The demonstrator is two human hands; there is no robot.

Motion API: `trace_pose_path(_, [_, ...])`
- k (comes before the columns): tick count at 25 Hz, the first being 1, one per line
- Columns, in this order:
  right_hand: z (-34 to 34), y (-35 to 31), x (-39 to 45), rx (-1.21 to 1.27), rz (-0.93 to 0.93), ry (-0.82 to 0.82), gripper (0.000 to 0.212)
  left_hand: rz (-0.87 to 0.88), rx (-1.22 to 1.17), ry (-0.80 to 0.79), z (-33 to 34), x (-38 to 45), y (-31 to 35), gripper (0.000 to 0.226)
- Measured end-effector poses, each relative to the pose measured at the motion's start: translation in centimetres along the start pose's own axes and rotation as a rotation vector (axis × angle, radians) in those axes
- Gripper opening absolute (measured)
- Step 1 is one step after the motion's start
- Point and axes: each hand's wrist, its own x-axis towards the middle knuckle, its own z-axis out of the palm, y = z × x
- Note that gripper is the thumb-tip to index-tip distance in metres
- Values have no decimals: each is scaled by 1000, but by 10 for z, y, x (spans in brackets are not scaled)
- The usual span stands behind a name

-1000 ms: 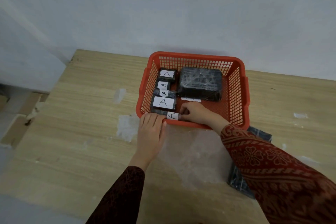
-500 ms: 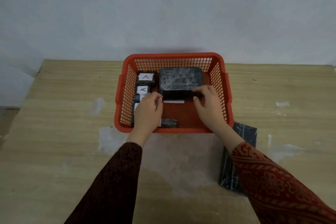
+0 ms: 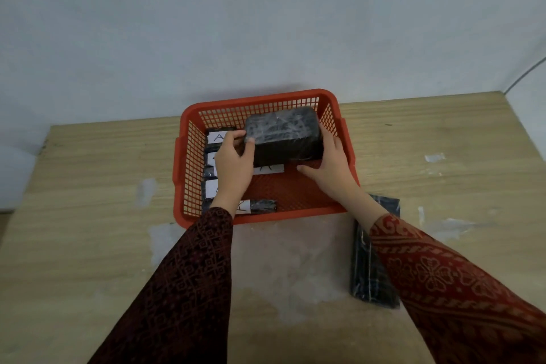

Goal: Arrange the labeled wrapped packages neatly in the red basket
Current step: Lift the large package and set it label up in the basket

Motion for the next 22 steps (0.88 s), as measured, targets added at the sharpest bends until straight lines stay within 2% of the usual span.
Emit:
trace_pose_path(2, [-12,-5,-8,-66,-104,84,79,-24,-27,46,-9,-3,8,18])
trace_pose_path(4, [-27,-11,-12,-97,-199,131,61,-56,-6,54,-19,-8,13,24])
trace_pose_path(6, [-41,-15,-11,-85,-215,50,50,-143,-67,-27,-25,-13,16,32])
trace_pose_path(9, [-51,-17,-12,90,-121,-129,37,-327,-266,-169,-29,-28,21,30])
trace_pose_path(12, [-45,-14,-16,164,-69,-132,36,-321,-321,-274,-24,-43,18,43])
trace_pose_path(15, [-38,-17,-22,139,-71,-69,33,-265,-386,-241,-21,-54,16,52])
trace_pose_path(18, [-35,-23,-23,121,-82,-56,28,-267,-436,-185,-24,-56,11,49])
trace_pose_path(22, [-32,-23,-21,227,0,16,30,-277,-456,-228,-26,-52,7,44])
